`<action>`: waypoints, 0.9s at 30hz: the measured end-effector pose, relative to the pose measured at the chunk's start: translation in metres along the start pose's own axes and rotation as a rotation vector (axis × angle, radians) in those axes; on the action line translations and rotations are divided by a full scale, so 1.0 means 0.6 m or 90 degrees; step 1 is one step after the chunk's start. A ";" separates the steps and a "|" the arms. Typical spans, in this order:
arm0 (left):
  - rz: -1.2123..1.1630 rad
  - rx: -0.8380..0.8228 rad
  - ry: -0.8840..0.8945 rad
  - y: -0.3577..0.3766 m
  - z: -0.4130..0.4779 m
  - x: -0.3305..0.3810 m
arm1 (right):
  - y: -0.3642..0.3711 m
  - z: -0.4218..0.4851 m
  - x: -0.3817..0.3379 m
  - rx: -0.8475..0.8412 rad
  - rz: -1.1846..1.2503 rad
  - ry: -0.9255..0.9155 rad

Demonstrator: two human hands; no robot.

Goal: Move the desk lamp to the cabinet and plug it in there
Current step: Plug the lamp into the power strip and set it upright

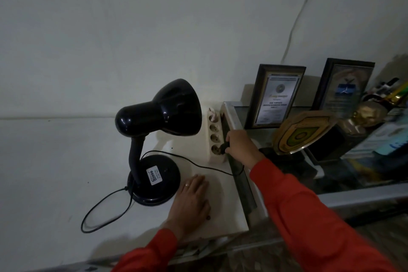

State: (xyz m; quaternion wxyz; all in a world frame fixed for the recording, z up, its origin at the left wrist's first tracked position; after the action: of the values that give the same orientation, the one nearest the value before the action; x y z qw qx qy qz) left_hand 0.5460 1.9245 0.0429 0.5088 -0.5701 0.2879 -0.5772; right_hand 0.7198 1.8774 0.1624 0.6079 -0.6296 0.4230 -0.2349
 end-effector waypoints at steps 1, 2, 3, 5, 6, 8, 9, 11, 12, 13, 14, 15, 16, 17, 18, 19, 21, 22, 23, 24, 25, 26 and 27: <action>-0.012 -0.004 -0.005 0.002 0.000 -0.001 | 0.002 0.004 -0.003 -0.010 -0.013 0.004; -0.021 -0.002 -0.009 0.004 0.001 -0.003 | 0.004 0.009 -0.006 -0.013 -0.021 0.005; -0.035 -0.016 -0.017 0.008 0.001 -0.005 | 0.007 0.012 -0.010 -0.010 -0.029 0.005; -0.033 -0.019 -0.017 0.016 0.001 -0.010 | 0.009 0.015 -0.017 -0.002 -0.041 0.007; -0.028 -0.022 -0.015 0.016 0.001 -0.010 | 0.010 0.017 -0.020 0.001 -0.039 0.008; -0.034 -0.029 -0.022 0.017 0.001 -0.010 | 0.010 0.022 -0.025 0.008 -0.019 0.006; -0.033 -0.028 -0.023 0.018 0.001 -0.010 | 0.009 0.024 -0.028 0.012 -0.014 0.005; -0.031 -0.026 -0.026 0.019 0.001 -0.011 | 0.007 0.024 -0.033 0.012 -0.015 0.001; -0.032 -0.026 -0.027 0.019 0.001 -0.012 | 0.007 0.025 -0.035 0.013 -0.016 -0.008; -0.034 -0.029 -0.030 0.020 0.000 -0.012 | 0.008 0.025 -0.037 0.016 -0.013 -0.018; -0.038 -0.031 -0.032 0.020 0.000 -0.012 | 0.009 0.026 -0.038 0.020 -0.009 -0.024; -0.043 -0.035 -0.034 0.020 0.000 -0.013 | 0.010 0.026 -0.039 0.024 -0.006 -0.024; -0.046 -0.037 -0.037 0.020 0.000 -0.013 | 0.010 0.027 -0.039 0.028 -0.007 -0.022; -0.047 -0.038 -0.038 0.020 0.000 -0.013 | 0.010 0.027 -0.038 0.032 -0.008 -0.020; -0.047 -0.036 -0.037 0.020 0.000 -0.013 | 0.010 0.028 -0.038 0.033 -0.007 -0.020; -0.048 -0.035 -0.037 0.020 0.000 -0.013 | 0.008 0.028 -0.038 0.032 -0.002 -0.022; -0.049 -0.033 -0.035 0.019 0.001 -0.013 | 0.005 0.030 -0.036 0.020 0.009 -0.029; -0.049 -0.033 -0.035 0.019 0.001 -0.013 | 0.005 0.031 -0.034 0.008 0.011 -0.033; -0.048 -0.035 -0.034 0.020 0.001 -0.013 | 0.006 0.030 -0.033 -0.006 0.011 -0.036; -0.047 -0.037 -0.033 0.020 0.001 -0.014 | 0.008 0.030 -0.032 -0.018 0.010 -0.038; -0.046 -0.037 -0.032 0.022 0.001 -0.015 | 0.010 0.029 -0.031 -0.025 0.012 -0.040; -0.045 -0.036 -0.033 0.023 0.002 -0.015 | 0.012 0.029 -0.030 -0.026 0.014 -0.043; -0.046 -0.033 -0.036 0.023 0.002 -0.016 | 0.013 0.030 -0.029 -0.023 0.018 -0.044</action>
State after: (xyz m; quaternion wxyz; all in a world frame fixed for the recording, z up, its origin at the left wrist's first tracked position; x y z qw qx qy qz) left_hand 0.5492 1.9290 0.0269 0.4807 -0.6090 0.2677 -0.5713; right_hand 0.7230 1.9029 0.1561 0.6139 -0.6420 0.4150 -0.1967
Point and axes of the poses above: each hand's wrist, its own z-axis towards the middle knuckle, its own y-axis out of the palm, x = y × z, the point moved 4 cm from there along z, towards the middle knuckle, and after that the axes turned 3 degrees about x, right-handed, at the moved point
